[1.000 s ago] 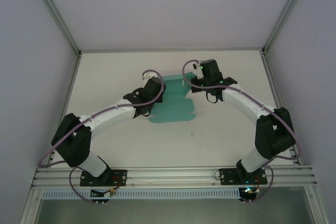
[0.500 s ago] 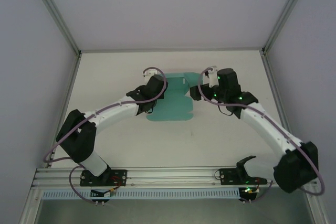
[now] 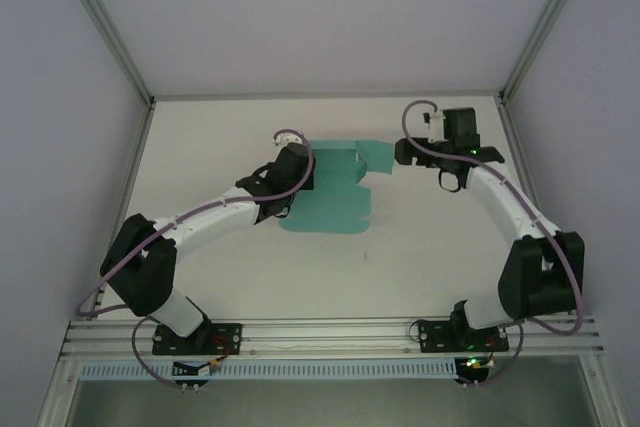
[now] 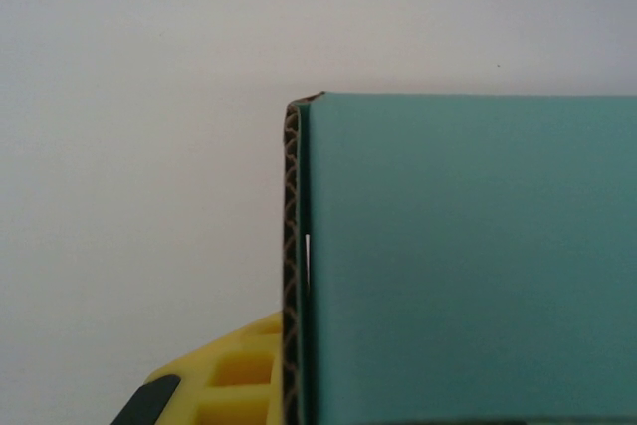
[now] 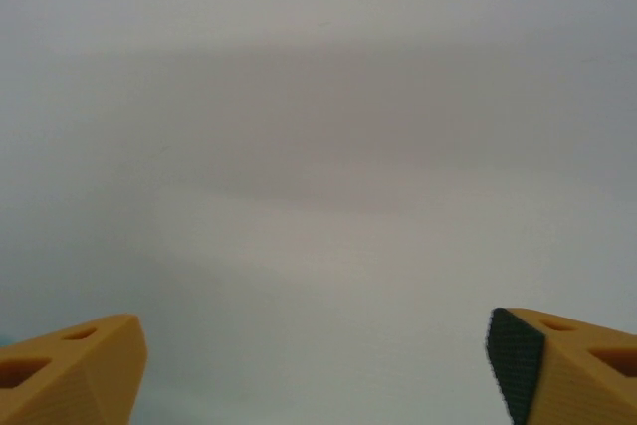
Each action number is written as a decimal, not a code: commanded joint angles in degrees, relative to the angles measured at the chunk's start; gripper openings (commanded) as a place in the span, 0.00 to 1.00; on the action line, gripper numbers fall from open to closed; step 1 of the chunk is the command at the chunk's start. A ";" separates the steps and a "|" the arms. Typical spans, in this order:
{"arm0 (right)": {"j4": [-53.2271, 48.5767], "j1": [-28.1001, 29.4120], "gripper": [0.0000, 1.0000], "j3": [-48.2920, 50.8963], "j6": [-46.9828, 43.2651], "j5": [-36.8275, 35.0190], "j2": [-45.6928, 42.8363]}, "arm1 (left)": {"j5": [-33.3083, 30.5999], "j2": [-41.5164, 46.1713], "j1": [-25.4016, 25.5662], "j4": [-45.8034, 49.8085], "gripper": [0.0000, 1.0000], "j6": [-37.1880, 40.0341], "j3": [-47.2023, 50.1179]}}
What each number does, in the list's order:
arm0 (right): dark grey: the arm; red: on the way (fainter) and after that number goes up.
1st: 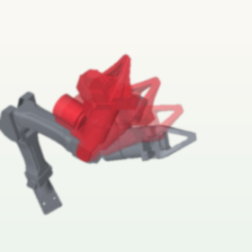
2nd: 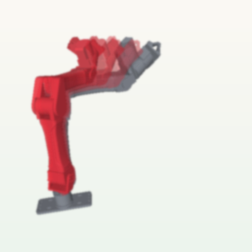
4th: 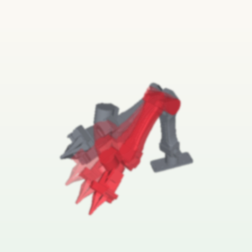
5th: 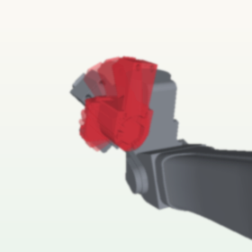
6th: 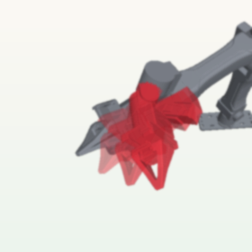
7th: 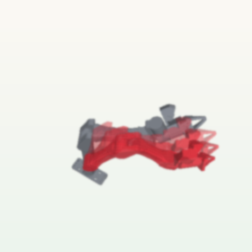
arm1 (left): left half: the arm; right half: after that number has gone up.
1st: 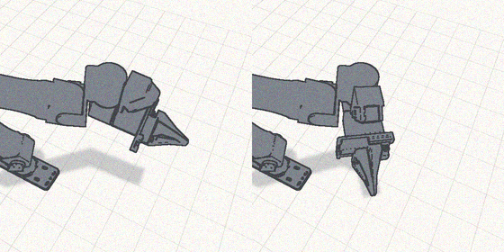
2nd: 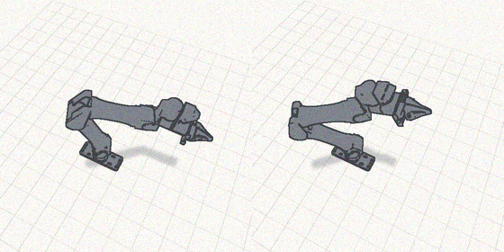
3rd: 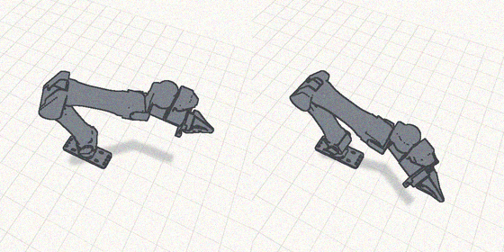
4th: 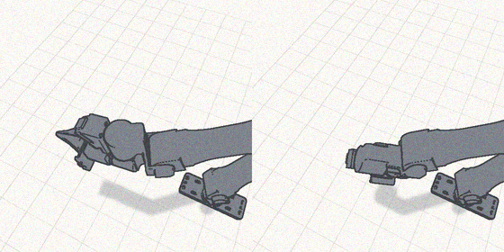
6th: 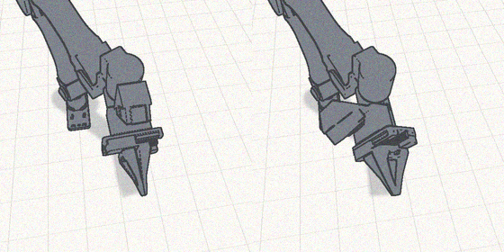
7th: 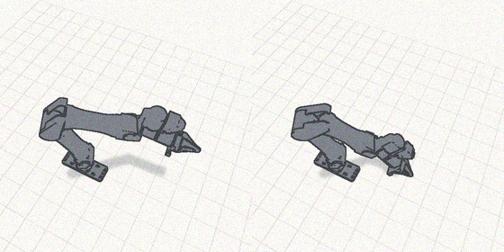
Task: Assemble paper box
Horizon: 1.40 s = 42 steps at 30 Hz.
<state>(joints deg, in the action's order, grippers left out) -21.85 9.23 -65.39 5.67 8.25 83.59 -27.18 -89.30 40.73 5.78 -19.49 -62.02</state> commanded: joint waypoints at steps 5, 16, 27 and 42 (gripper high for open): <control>2.02 1.58 0.76 4.85 -9.71 25.78 -4.22 | -0.12 0.88 -0.27 -0.77 0.00 0.35 -0.35; 7.16 9.83 0.67 5.68 -11.18 34.15 -1.61 | 0.77 -0.61 -0.26 -3.59 0.00 0.51 0.69; 11.11 11.38 0.61 6.02 -11.52 25.73 2.38 | 0.65 -3.91 -0.30 -7.37 0.00 2.89 3.59; 5.96 9.82 0.88 12.19 -2.61 7.88 -7.05 | -0.07 -11.35 -0.22 -25.86 0.00 7.70 12.85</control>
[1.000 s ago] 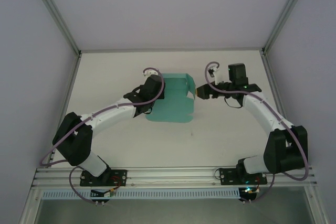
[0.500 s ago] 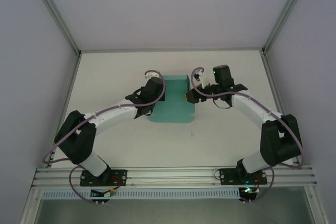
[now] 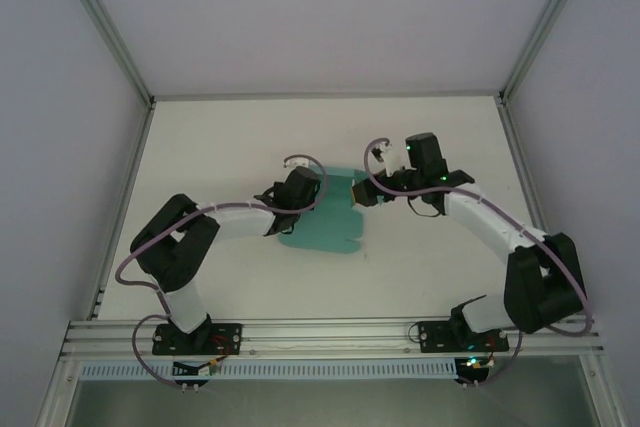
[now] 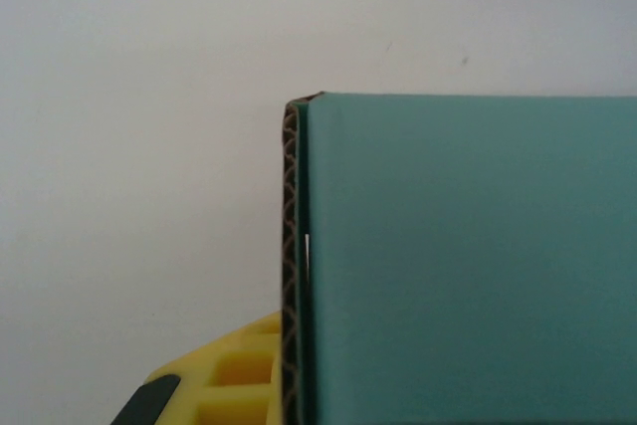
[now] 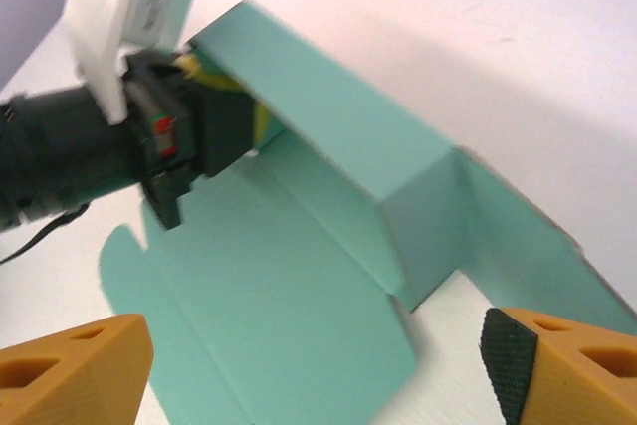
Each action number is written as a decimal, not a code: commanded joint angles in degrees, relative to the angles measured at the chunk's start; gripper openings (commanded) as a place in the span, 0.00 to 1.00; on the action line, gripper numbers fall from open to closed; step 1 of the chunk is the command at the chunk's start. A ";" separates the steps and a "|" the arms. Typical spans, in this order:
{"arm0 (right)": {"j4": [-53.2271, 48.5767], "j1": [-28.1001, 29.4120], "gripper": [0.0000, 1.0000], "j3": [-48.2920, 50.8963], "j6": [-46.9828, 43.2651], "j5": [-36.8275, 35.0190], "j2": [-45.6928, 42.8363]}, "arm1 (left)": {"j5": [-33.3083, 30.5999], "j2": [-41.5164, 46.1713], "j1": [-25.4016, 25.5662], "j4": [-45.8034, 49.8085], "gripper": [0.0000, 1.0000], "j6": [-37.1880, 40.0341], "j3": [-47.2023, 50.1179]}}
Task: Assemble paper box
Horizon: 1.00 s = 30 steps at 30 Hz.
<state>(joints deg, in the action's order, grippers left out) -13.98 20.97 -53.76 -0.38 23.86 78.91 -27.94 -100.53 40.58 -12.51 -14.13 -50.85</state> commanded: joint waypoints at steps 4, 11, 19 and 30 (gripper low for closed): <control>-3.69 -5.40 0.91 0.97 6.22 -15.02 -5.12 | -0.35 -2.45 0.06 -9.60 0.00 2.99 2.81; -12.58 -11.64 0.90 -4.08 5.98 -19.72 1.42 | 0.62 -3.09 0.20 -11.54 0.00 2.62 4.11; -13.63 -11.65 0.85 -8.26 4.37 -12.15 14.85 | 0.12 -3.18 0.35 -11.51 0.00 2.97 4.48; -11.67 -7.42 0.80 -6.72 -3.25 4.45 15.59 | 0.07 -4.42 0.64 -13.34 0.00 2.56 5.47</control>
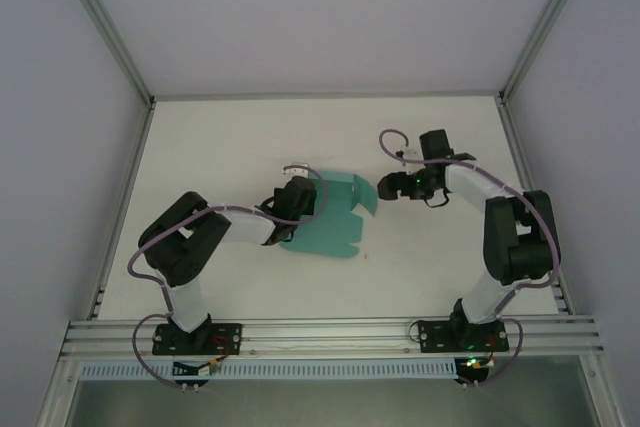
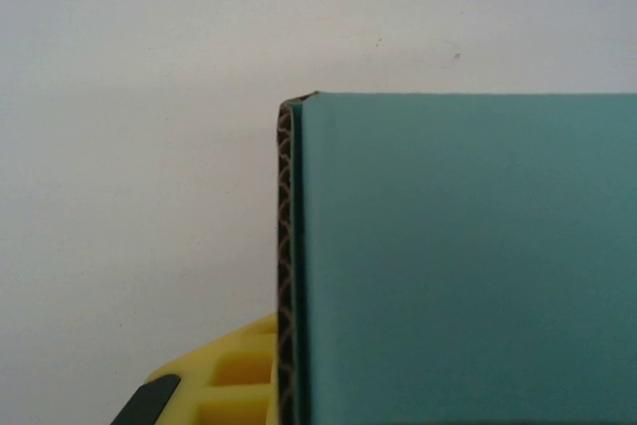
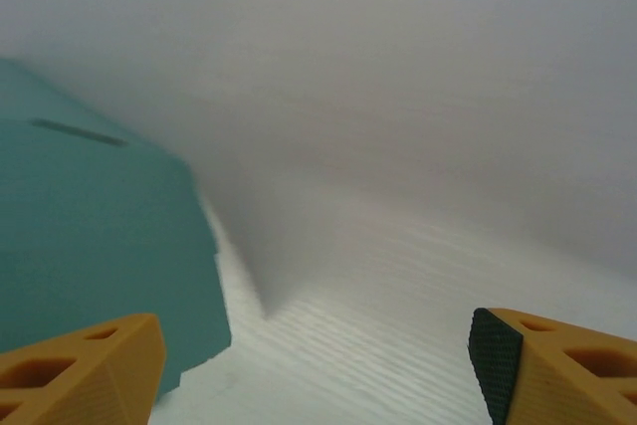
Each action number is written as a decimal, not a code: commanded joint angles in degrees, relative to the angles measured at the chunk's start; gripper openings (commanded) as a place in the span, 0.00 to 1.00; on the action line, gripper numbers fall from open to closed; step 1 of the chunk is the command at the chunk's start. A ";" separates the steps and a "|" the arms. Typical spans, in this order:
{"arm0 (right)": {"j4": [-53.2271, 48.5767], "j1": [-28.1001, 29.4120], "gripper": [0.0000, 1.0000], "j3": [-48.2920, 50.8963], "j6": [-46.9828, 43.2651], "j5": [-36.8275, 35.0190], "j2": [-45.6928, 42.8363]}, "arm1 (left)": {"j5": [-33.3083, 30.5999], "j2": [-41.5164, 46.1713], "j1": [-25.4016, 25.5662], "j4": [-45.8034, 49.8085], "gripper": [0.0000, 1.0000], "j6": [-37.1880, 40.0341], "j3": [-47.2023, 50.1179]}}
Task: Assemble paper box
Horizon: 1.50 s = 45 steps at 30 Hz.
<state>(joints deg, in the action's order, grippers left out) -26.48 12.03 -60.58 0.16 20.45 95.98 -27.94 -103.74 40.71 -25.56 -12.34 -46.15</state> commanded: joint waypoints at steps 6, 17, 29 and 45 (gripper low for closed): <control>2.00 4.69 0.71 0.07 -5.98 11.79 -0.33 | -0.02 -1.62 0.83 0.58 0.00 0.99 0.25; 4.55 11.38 0.66 -1.53 -2.50 8.47 1.92 | -0.78 -2.43 1.57 1.63 0.00 0.51 -0.13; 20.24 14.59 0.57 3.71 6.59 -6.16 2.83 | 0.79 -2.57 1.68 4.45 0.00 0.37 -0.83; 26.37 17.15 0.63 9.24 7.41 -11.18 -1.74 | 0.63 -3.31 1.89 5.15 0.00 1.67 -2.22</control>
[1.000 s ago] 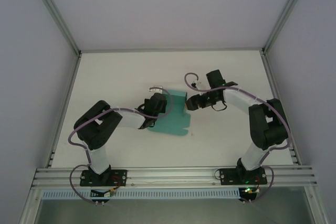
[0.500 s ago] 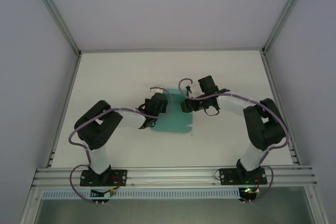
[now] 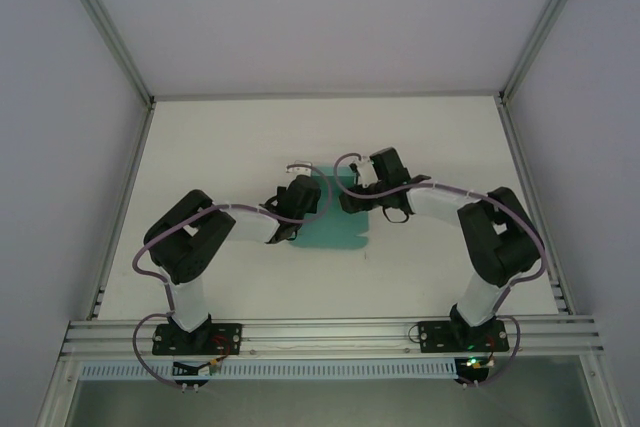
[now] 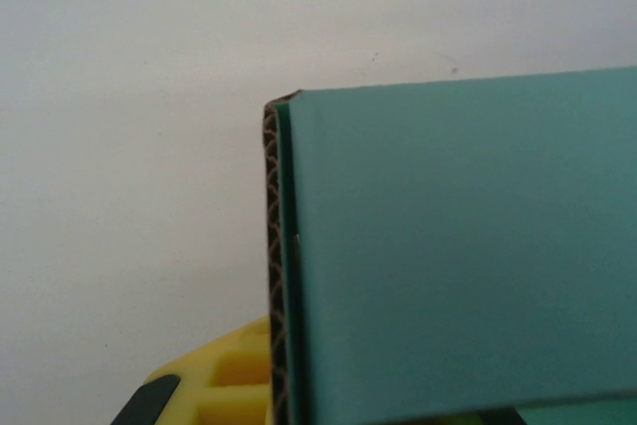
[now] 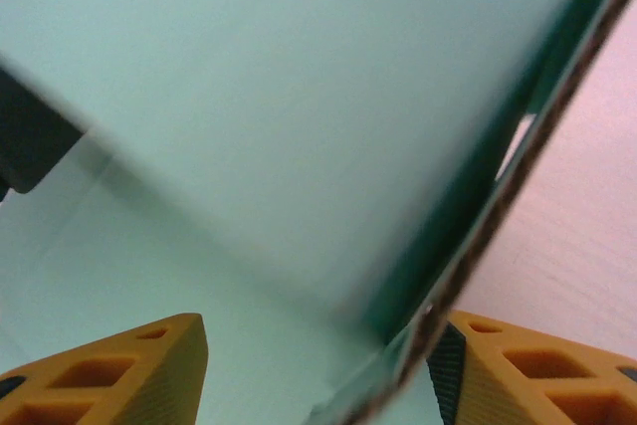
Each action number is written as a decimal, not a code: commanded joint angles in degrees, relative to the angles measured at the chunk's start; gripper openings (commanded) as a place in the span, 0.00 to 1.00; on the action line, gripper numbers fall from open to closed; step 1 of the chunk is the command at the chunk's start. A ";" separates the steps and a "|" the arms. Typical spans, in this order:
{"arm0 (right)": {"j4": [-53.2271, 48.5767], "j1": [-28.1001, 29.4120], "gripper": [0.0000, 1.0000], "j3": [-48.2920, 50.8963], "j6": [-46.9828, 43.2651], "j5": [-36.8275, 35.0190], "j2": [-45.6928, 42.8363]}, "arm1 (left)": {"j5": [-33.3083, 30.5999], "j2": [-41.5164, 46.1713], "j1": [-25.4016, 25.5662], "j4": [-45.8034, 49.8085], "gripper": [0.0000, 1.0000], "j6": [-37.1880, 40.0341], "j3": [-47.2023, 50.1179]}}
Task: Assemble paper box
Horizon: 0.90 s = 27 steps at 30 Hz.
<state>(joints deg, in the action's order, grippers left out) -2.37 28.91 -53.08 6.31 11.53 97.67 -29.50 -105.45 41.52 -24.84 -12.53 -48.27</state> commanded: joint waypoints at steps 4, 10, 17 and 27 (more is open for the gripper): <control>0.77 0.31 0.67 5.92 3.60 -6.07 -8.81 | 2.78 -2.26 1.02 3.83 0.00 2.32 0.03; -1.81 0.35 0.77 9.12 6.97 -8.94 -19.29 | 3.40 -2.77 0.96 3.76 0.00 3.17 0.06; -10.75 -7.46 0.84 7.53 16.32 -20.29 -22.77 | 3.74 -2.73 0.94 2.64 0.00 3.66 0.59; -12.62 -14.94 0.76 -0.72 15.27 -11.96 -6.82 | 4.04 -2.58 0.98 2.69 0.00 3.74 0.39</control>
<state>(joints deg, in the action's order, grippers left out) -13.06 13.80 -50.72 23.22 -5.19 87.94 -27.49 -106.15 41.60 -26.11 -10.61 -48.58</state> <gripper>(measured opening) 0.774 0.084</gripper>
